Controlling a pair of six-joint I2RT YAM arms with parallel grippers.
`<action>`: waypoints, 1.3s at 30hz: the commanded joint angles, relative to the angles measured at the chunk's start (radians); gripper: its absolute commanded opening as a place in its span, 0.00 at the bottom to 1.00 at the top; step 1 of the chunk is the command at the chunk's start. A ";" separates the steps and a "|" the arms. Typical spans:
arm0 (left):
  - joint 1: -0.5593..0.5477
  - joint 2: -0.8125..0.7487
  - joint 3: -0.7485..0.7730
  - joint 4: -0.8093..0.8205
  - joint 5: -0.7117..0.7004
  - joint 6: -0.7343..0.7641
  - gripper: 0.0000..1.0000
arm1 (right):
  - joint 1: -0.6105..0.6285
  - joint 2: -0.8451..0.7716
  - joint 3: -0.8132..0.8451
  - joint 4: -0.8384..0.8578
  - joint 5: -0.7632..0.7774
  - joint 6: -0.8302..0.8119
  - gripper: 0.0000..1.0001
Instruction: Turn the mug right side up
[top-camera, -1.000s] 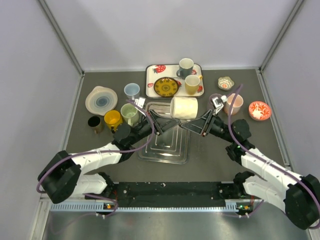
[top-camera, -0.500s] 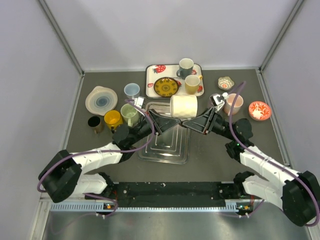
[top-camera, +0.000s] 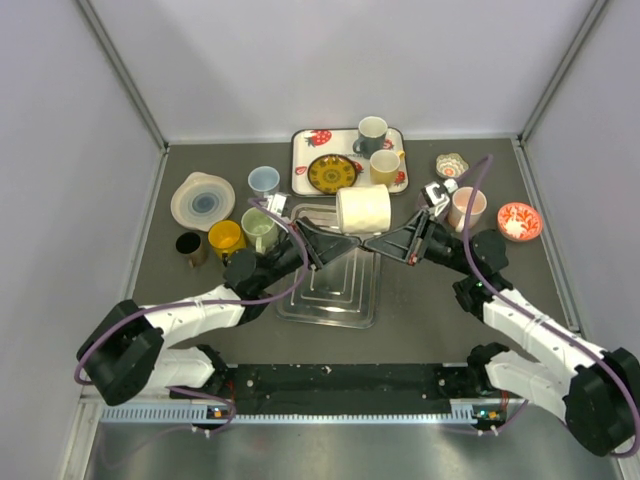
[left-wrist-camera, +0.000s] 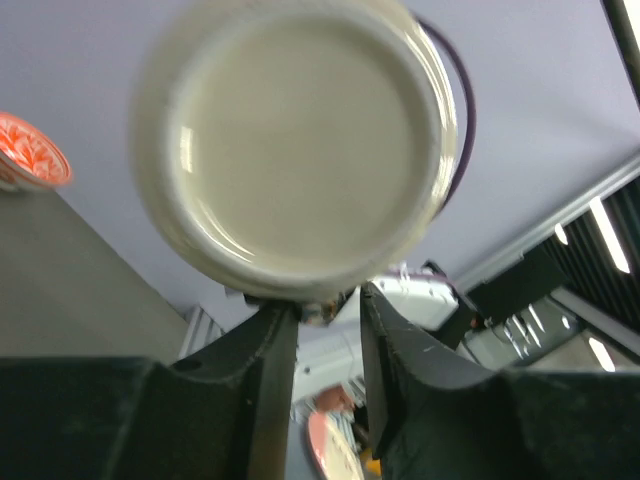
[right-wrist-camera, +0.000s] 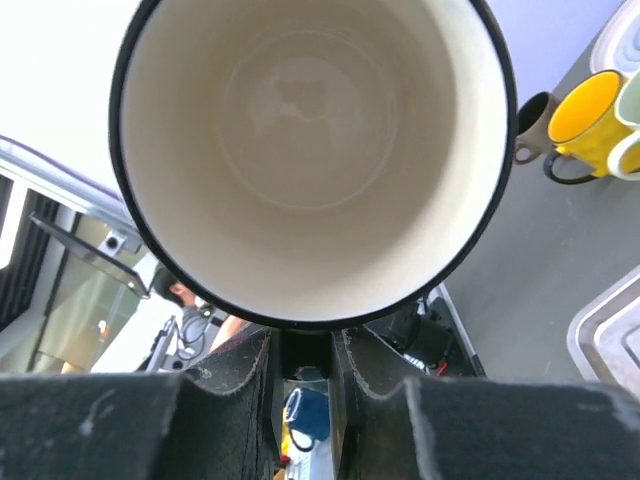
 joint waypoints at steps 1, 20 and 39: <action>-0.037 -0.019 0.007 0.022 0.182 0.009 0.44 | -0.017 -0.073 0.103 -0.157 0.093 -0.177 0.00; 0.019 -0.401 0.009 -1.001 -0.419 0.236 0.89 | -0.021 -0.189 0.554 -1.611 0.919 -0.815 0.00; 0.017 -0.410 0.076 -1.405 -0.526 0.356 0.84 | -0.276 -0.016 0.220 -1.613 1.059 -0.679 0.00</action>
